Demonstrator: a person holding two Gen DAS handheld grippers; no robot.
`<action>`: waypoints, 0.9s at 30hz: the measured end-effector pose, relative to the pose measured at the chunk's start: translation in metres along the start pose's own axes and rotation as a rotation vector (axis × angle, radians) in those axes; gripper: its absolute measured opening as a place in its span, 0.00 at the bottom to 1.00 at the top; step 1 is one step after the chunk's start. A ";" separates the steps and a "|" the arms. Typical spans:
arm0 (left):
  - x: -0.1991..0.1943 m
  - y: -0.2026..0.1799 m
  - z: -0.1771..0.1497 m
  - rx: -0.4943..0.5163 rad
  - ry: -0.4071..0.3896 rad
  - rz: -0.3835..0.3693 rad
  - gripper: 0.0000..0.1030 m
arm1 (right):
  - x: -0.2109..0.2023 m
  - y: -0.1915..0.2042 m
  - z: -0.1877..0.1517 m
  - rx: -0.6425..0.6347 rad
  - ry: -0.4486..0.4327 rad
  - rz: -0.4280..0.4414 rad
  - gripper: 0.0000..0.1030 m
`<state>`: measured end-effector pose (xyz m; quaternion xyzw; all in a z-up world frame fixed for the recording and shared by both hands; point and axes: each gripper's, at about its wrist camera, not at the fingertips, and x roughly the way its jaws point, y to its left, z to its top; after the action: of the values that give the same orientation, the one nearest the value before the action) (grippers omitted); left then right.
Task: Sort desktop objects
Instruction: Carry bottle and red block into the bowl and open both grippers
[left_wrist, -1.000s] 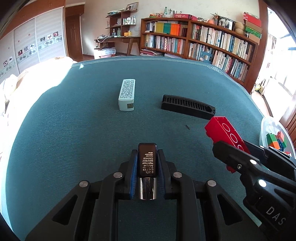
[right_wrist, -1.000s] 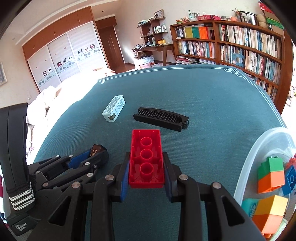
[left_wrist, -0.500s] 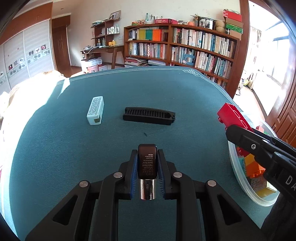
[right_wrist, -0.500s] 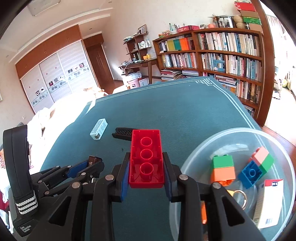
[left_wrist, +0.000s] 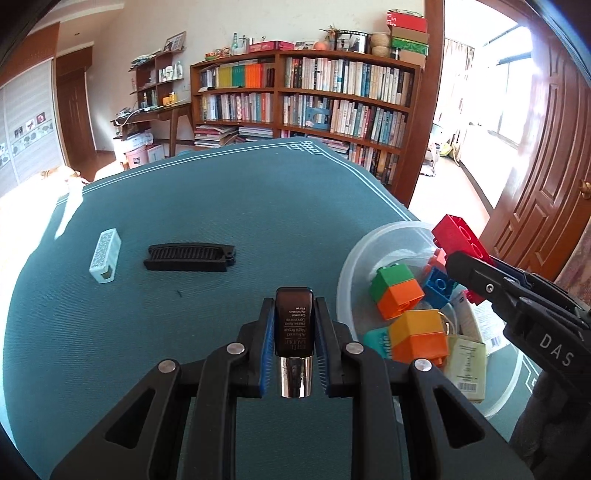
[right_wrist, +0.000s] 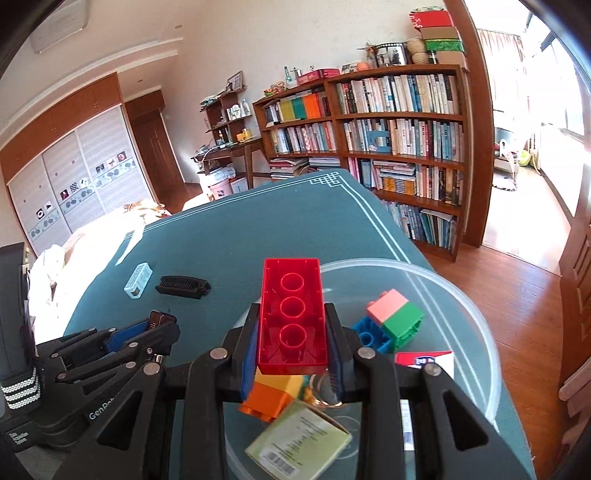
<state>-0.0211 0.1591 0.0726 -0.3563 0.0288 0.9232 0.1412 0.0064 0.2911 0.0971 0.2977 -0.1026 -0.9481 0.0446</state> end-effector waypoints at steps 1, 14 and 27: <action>0.001 -0.005 0.001 0.007 0.001 -0.011 0.21 | -0.001 -0.006 -0.001 0.010 0.001 -0.012 0.34; 0.012 -0.056 0.015 0.079 0.006 -0.128 0.21 | -0.005 -0.052 -0.009 0.093 0.009 -0.082 0.34; 0.018 -0.055 0.021 0.000 0.023 -0.224 0.47 | -0.011 -0.068 -0.009 0.153 -0.004 -0.130 0.65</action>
<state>-0.0320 0.2189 0.0793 -0.3678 -0.0095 0.8975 0.2432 0.0189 0.3573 0.0811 0.3046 -0.1553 -0.9389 -0.0398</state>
